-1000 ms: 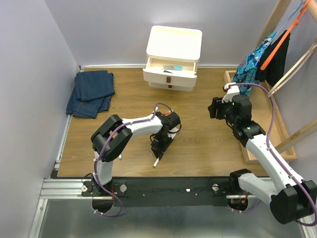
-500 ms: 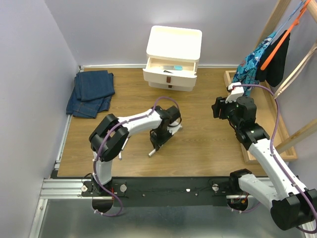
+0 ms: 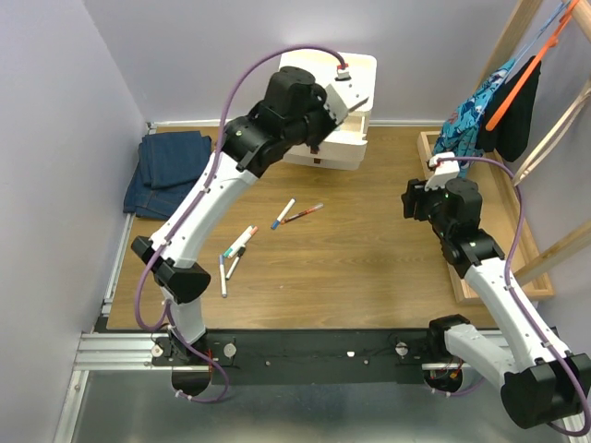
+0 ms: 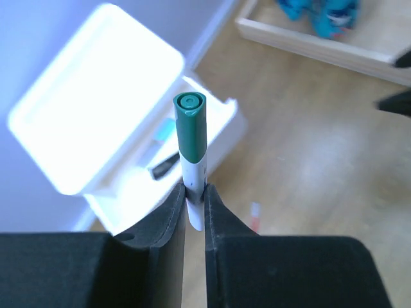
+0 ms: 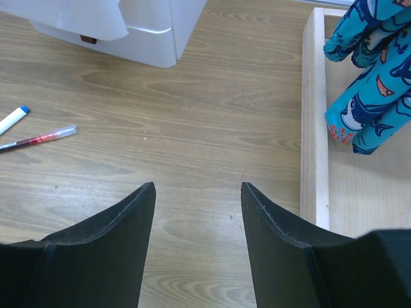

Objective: Sort the stationery into containers
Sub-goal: Place the pen in the drawer.

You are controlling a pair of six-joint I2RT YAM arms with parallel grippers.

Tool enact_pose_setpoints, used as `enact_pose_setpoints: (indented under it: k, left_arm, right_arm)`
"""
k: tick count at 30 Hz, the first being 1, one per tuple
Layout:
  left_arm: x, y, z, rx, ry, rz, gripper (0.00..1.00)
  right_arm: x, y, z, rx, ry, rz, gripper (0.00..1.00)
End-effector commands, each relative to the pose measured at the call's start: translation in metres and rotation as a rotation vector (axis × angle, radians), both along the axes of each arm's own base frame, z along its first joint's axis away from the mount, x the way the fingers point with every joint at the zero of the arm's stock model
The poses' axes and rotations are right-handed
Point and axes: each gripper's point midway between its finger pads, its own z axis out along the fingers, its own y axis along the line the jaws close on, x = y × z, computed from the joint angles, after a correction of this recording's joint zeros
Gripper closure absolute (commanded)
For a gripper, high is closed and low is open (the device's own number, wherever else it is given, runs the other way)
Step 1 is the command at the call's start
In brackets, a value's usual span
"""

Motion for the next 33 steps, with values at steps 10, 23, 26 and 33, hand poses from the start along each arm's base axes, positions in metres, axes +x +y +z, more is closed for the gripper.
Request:
enact_pose_setpoints:
  k: [10, 23, 26, 33]
  left_arm:
    - [0.133, 0.033, 0.004, 0.075, -0.311, 0.191, 0.88]
    - [0.169, 0.028, -0.074, 0.087, -0.171, 0.189, 0.85]
    - [0.170, 0.029, -0.078, 0.067, -0.146, 0.219, 0.63]
    - [0.158, 0.043, -0.041, 0.016, -0.197, 0.261, 0.45]
  right_arm:
    - [0.004, -0.028, 0.010, 0.055, 0.000, -0.098, 0.36]
    - [0.006, -0.051, -0.004, 0.103, 0.048, -0.177, 0.36]
    - [0.008, -0.052, -0.004, 0.094, 0.054, -0.175, 0.37]
    - [0.011, -0.034, -0.007, 0.121, 0.073, -0.076, 0.37]
